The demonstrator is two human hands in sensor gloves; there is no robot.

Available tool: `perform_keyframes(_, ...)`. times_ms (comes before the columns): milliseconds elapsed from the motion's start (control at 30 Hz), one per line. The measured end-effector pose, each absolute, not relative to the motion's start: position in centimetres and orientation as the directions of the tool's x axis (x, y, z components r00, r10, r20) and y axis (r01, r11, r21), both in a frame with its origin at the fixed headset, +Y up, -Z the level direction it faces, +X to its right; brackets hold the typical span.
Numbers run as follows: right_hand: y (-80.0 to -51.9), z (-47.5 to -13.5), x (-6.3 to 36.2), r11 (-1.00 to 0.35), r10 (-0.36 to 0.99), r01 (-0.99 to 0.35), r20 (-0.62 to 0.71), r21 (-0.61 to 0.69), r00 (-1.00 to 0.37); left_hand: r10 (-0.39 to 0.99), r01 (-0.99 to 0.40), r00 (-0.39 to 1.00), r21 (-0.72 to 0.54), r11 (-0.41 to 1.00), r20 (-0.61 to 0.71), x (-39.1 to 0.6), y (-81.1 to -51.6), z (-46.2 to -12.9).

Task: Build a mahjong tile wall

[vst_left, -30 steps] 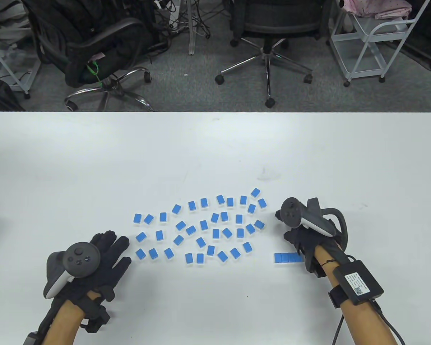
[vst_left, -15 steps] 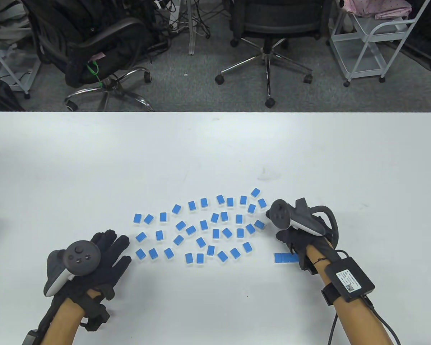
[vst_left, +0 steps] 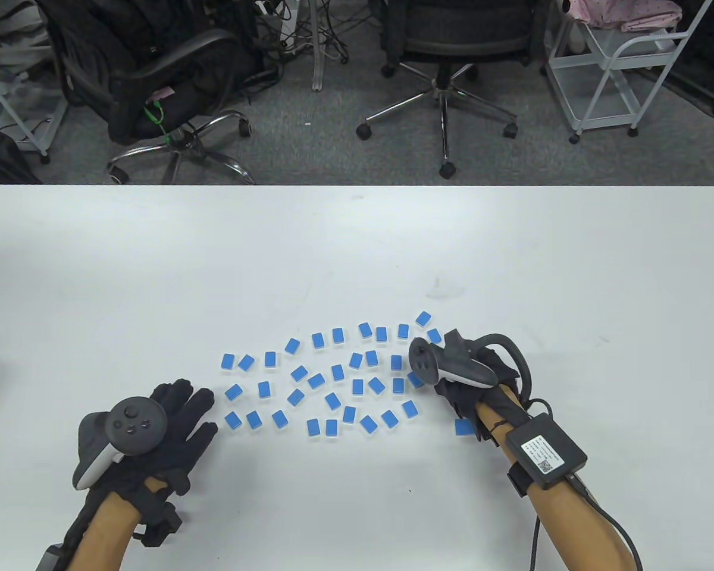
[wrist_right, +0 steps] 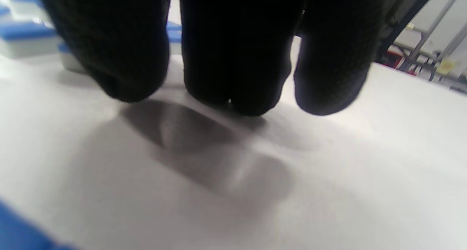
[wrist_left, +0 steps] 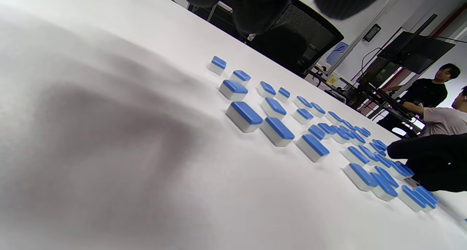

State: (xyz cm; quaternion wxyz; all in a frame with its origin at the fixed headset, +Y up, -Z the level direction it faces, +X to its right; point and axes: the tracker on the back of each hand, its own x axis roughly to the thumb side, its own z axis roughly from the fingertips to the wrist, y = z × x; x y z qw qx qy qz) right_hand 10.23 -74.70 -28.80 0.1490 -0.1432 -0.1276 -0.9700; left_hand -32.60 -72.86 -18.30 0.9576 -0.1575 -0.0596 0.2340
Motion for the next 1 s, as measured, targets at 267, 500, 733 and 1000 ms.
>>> perform_keyframes(267,-75.0,-28.8,10.0,-0.92,-0.302,0.363,0.326,0.146,-0.896,0.465,-0.425,0.884,-0.336,0.84,0.044,-32.6,-72.9,-18.3)
perform_keyframes(500,-74.9,-28.4,14.9,-0.945,-0.194,0.242,0.218,0.222,-0.956,0.467,-0.427,0.883,-0.341,0.838,0.043,-32.5,-72.9,-18.3)
perform_keyframes(733,-74.8,-24.9,22.0,-0.957,-0.07,0.101,0.123,0.27,-0.99,0.468,-0.425,0.882,-0.342,0.838,0.049,-32.5,-72.9,-18.4)
perform_keyframes(1000,-75.3,-21.8,23.3,-0.956,-0.013,0.059,0.161,0.288,-0.987,0.465,-0.414,0.882,-0.355,0.838,0.069,-31.8,-73.1,-18.2)
